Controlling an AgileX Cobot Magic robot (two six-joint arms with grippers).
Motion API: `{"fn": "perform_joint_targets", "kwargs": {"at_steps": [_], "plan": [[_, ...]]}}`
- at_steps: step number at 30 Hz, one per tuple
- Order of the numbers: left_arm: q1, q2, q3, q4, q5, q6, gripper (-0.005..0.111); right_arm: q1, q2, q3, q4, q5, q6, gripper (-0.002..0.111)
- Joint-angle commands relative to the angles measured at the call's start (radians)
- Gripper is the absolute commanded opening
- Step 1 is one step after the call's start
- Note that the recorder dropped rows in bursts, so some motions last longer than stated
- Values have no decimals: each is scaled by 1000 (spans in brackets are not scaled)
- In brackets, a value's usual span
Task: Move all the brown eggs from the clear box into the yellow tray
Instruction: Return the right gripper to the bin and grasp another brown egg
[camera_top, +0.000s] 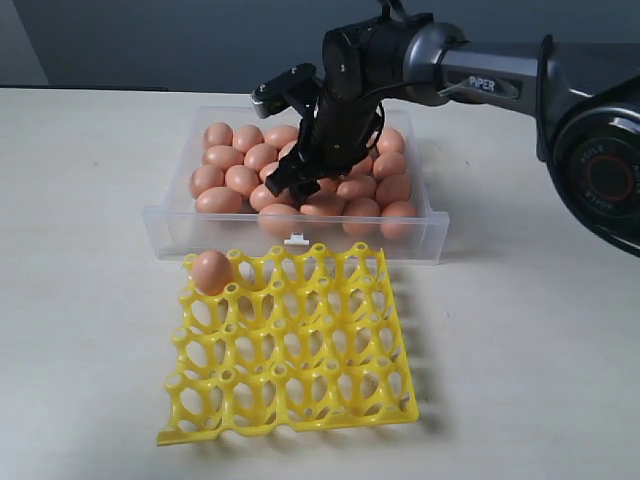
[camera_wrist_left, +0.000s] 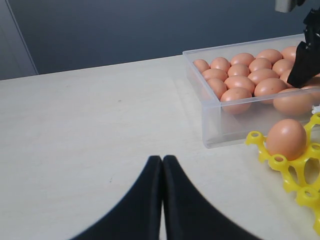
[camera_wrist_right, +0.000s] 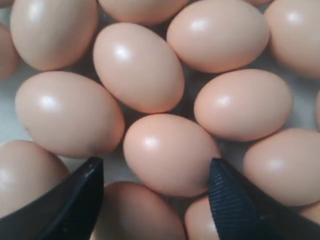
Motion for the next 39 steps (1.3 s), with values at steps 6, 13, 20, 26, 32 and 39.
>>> {"fn": "perform_joint_targets", "kwargs": {"at_steps": [6,13,20,26,32,39], "plan": [[4,-5,4,0,-10,0,0,-7,40,-7,-32,-33,-7,58],[4,-5,4,0,-10,0,0,-7,40,-7,-38,-29,-7,57],[4,-5,4,0,-10,0,0,-7,39,-7,-38,-37,-7,16],[4,-5,4,0,-10,0,0,-7,26,-7,-16,-82,-1,-1],[4,-5,4,0,-10,0,0,-7,-17,-7,167,-185,-1,-1],[4,-5,4,0,-10,0,0,-7,-48,-5,317,-196,-9,-1]]}}
